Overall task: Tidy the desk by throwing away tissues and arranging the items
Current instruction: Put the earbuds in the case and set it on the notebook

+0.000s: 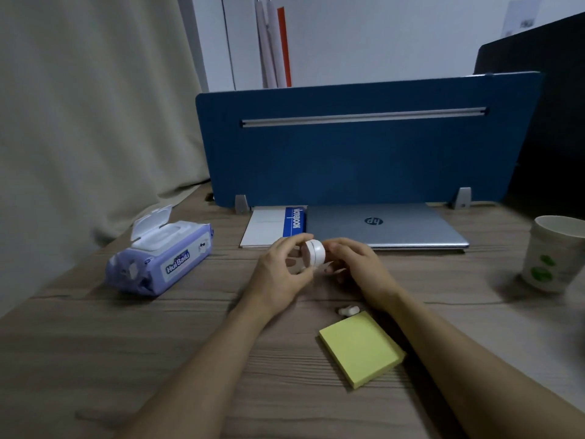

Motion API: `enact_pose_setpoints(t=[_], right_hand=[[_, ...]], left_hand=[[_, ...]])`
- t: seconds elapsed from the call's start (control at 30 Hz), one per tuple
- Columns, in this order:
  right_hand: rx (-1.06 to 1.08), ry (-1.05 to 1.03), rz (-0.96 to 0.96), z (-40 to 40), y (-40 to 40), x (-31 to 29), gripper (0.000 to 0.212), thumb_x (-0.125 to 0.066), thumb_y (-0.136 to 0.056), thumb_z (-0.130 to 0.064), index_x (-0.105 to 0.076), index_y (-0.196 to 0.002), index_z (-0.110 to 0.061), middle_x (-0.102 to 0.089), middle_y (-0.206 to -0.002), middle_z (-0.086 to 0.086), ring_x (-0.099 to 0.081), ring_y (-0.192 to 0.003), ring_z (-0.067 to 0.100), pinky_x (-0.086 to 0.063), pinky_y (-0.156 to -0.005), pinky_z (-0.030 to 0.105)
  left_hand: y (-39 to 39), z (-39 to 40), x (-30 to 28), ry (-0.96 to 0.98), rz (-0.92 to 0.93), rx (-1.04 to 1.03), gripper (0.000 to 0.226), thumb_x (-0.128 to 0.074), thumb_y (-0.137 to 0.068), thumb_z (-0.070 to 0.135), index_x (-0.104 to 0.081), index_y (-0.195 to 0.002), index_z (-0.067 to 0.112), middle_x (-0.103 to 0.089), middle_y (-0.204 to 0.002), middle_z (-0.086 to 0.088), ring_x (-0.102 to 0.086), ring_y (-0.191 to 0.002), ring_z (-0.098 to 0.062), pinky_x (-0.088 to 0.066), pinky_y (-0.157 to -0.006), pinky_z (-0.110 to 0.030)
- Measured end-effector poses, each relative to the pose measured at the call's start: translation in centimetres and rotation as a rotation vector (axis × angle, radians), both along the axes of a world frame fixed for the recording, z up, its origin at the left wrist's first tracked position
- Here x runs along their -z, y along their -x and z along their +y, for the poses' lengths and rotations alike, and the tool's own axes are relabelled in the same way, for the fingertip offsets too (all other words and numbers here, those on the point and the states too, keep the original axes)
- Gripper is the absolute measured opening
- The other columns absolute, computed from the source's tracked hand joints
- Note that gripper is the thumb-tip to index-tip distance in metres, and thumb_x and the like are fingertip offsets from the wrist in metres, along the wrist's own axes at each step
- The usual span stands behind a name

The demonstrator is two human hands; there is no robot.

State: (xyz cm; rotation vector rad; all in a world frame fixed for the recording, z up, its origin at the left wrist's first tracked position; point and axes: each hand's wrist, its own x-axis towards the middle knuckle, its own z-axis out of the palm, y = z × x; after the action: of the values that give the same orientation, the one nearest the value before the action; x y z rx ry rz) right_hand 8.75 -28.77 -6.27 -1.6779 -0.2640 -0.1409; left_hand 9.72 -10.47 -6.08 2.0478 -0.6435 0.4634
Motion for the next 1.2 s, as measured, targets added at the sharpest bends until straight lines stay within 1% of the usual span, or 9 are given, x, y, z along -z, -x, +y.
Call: enact_pose_setpoints(t=[0.17,0.3,0.43,0.67,0.8,0.87,0.97,1.1,1.2], right_hand=[[-0.038,0.035,-0.017,0.0,0.0,0.1,0.027,-0.060,-0.089,-0.049,-0.072,-0.099,-0.027,-0.073,-0.086,-0.003,-0.063,-0.070,0.009,-0.047,-0.055,0.019],[-0.075,0.023,0.008,0.0,0.2,0.1,0.032,-0.064,-0.086,-0.049,-0.072,-0.101,-0.022,-0.072,-0.081,0.009,-0.063,-0.070,0.014,-0.049,-0.057,0.022],[-0.158,-0.104,0.091,-0.1,0.2,0.0,0.033,-0.069,-0.085,-0.042,-0.072,-0.103,-0.015,-0.070,-0.087,0.020,-0.061,-0.075,0.023,-0.052,-0.062,0.026],[-0.313,-0.370,0.265,-0.4,0.2,-0.4,0.037,-0.069,-0.083,-0.026,-0.068,-0.108,0.001,-0.065,-0.097,0.023,-0.060,-0.076,0.022,-0.056,-0.064,0.022],[-0.316,-0.461,0.323,-0.8,0.3,-0.6,0.033,-0.061,-0.088,-0.010,-0.061,-0.117,0.006,-0.066,-0.113,0.029,-0.066,-0.099,0.033,-0.057,-0.088,0.033],[-0.324,-0.485,0.339,-0.7,0.3,-0.6,0.032,-0.055,-0.090,0.001,-0.056,-0.122,0.007,-0.064,-0.118,0.029,-0.065,-0.106,0.036,-0.053,-0.093,0.039],[-0.348,-0.516,0.384,-0.3,0.4,-0.3,0.039,-0.057,-0.085,0.012,-0.053,-0.124,0.006,-0.064,-0.118,0.029,-0.066,-0.105,0.039,-0.057,-0.088,0.040],[-0.326,-0.391,0.351,0.0,0.3,-0.2,0.038,-0.068,-0.078,0.002,-0.058,-0.115,0.004,-0.069,-0.106,0.022,-0.071,-0.090,0.029,-0.060,-0.078,0.031],[-0.163,-0.189,0.218,0.0,0.0,0.1,0.029,-0.073,-0.079,-0.010,-0.063,-0.106,-0.003,-0.070,-0.086,0.013,-0.064,-0.069,0.019,-0.056,-0.065,0.025]], left_hand=[[-0.1,0.9,-0.2,-0.012,0.048,0.043,0.058,-0.080,-0.078,0.011,-0.061,-0.129,0.031,-0.066,-0.119,0.009,-0.061,-0.108,0.000,-0.051,-0.091,-0.018],[0.3,0.7,-0.4,0.005,0.080,0.124,0.055,-0.082,-0.076,0.018,-0.062,-0.126,0.029,-0.067,-0.117,0.011,-0.062,-0.108,0.001,-0.051,-0.090,-0.016],[0.5,0.7,-0.5,0.032,0.125,0.149,0.055,-0.083,-0.074,0.024,-0.062,-0.125,0.029,-0.068,-0.117,0.010,-0.063,-0.109,-0.001,-0.052,-0.094,-0.022],[0.2,1.1,-0.7,0.150,0.234,0.251,0.050,-0.077,-0.079,0.003,-0.062,-0.123,0.020,-0.069,-0.118,0.003,-0.064,-0.113,-0.008,-0.051,-0.098,-0.027],[-0.3,1.6,-0.8,0.279,0.297,0.266,0.047,-0.067,-0.084,-0.007,-0.058,-0.126,0.013,-0.066,-0.124,0.000,-0.063,-0.115,-0.008,-0.050,-0.093,-0.021],[-0.7,1.9,-0.8,0.297,0.301,0.239,0.043,-0.064,-0.088,-0.006,-0.058,-0.127,0.011,-0.066,-0.124,-0.002,-0.062,-0.115,-0.008,-0.049,-0.094,-0.020],[-1.2,2.0,-0.3,0.270,0.323,0.177,0.030,-0.061,-0.093,0.004,-0.062,-0.123,0.010,-0.069,-0.116,-0.005,-0.065,-0.108,-0.015,-0.054,-0.090,-0.027],[-1.7,2.1,-0.2,0.273,0.293,-0.010,0.015,-0.060,-0.095,0.015,-0.070,-0.105,0.009,-0.073,-0.098,-0.007,-0.069,-0.093,-0.025,-0.057,-0.085,-0.041],[-2.1,3.1,-0.5,0.220,0.234,-0.181,0.014,-0.061,-0.093,0.024,-0.073,-0.093,0.016,-0.074,-0.086,0.003,-0.068,-0.084,-0.016,-0.051,-0.071,-0.032]])
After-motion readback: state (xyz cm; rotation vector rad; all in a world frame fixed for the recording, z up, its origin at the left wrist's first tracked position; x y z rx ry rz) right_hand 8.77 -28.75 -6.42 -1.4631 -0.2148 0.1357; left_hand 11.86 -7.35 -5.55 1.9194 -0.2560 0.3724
